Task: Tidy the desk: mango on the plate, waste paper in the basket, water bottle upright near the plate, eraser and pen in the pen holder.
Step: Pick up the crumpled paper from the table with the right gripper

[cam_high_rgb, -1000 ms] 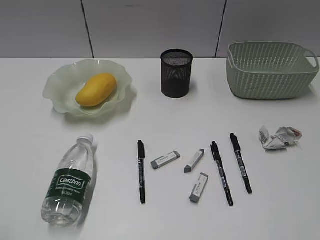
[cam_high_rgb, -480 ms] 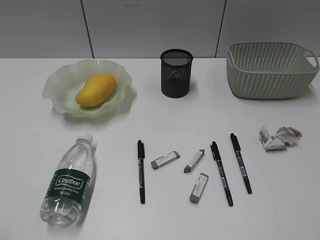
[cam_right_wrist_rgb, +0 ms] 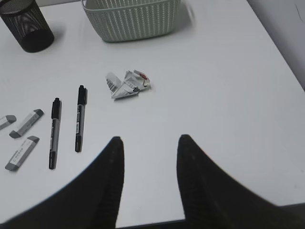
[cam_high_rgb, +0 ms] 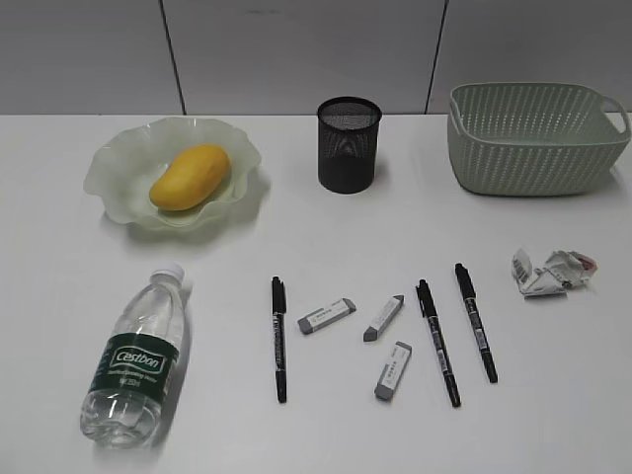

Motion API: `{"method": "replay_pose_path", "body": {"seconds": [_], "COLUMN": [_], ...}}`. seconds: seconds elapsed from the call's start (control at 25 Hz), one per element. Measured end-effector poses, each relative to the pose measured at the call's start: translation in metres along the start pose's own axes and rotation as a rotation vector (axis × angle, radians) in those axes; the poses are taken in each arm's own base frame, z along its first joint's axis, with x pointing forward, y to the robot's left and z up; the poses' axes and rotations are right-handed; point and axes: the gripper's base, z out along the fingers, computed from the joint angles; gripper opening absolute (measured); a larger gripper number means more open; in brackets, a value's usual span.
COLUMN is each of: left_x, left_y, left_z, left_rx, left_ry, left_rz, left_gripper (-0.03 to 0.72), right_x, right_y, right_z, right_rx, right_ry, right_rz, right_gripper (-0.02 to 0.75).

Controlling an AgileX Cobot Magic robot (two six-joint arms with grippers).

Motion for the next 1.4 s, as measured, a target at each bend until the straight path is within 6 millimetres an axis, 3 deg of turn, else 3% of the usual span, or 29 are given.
{"method": "replay_pose_path", "body": {"seconds": [0.12, 0.2, 0.36, 0.52, 0.68, 0.76, 0.84, 1.04, 1.12, 1.2, 1.28, 1.4], "left_x": [0.000, 0.001, 0.001, 0.001, 0.001, 0.001, 0.001, 0.001, 0.001, 0.001, 0.001, 0.001], "left_y": [0.000, -0.001, -0.001, -0.001, -0.001, -0.001, -0.001, -0.001, -0.001, -0.001, -0.001, -0.001], "left_z": [-0.001, -0.001, -0.001, -0.001, -0.001, -0.001, -0.001, -0.001, -0.001, -0.001, -0.001, -0.001], "left_rx": [-0.041, -0.063, -0.076, -0.076, -0.076, -0.076, -0.076, -0.076, -0.076, -0.076, -0.076, -0.076], "left_ry": [-0.004, -0.006, -0.007, -0.007, -0.007, -0.007, -0.007, -0.007, -0.007, -0.007, -0.007, -0.007], "left_rz": [-0.018, -0.028, -0.034, -0.034, -0.034, -0.034, -0.034, -0.034, -0.034, -0.034, -0.034, -0.034], "left_gripper": [0.447, 0.446, 0.445, 0.445, 0.445, 0.445, 0.445, 0.445, 0.445, 0.445, 0.445, 0.445], "right_x": [-0.019, -0.035, -0.060, -0.067, -0.052, -0.045, -0.036, -0.018, -0.009, -0.004, -0.003, -0.018], "right_y": [0.003, 0.005, 0.008, 0.009, 0.007, 0.006, 0.005, 0.003, 0.002, 0.001, 0.001, 0.005], "right_z": [0.021, 0.048, 0.122, 0.208, 0.283, 0.311, 0.334, 0.367, 0.376, 0.380, 0.381, 0.371], "right_rx": [0.012, 0.025, 0.027, 0.029, 0.024, 0.014, 0.003, -0.036, -0.044, -0.046, -0.047, -0.049], "right_ry": [0.096, 0.184, 0.368, 0.526, 0.710, 0.757, 0.793, 0.797, 0.808, 0.810, 0.814, 0.776], "right_rz": [-0.030, -0.078, -0.161, -0.186, -0.208, -0.235, -0.262, -0.347, -0.361, -0.364, -0.361, -0.321], "right_gripper": [0.308, 0.309, 0.343, 0.472, 0.519, 0.523, 0.524, 0.525, 0.488, 0.335, 0.108, 0.012]}}
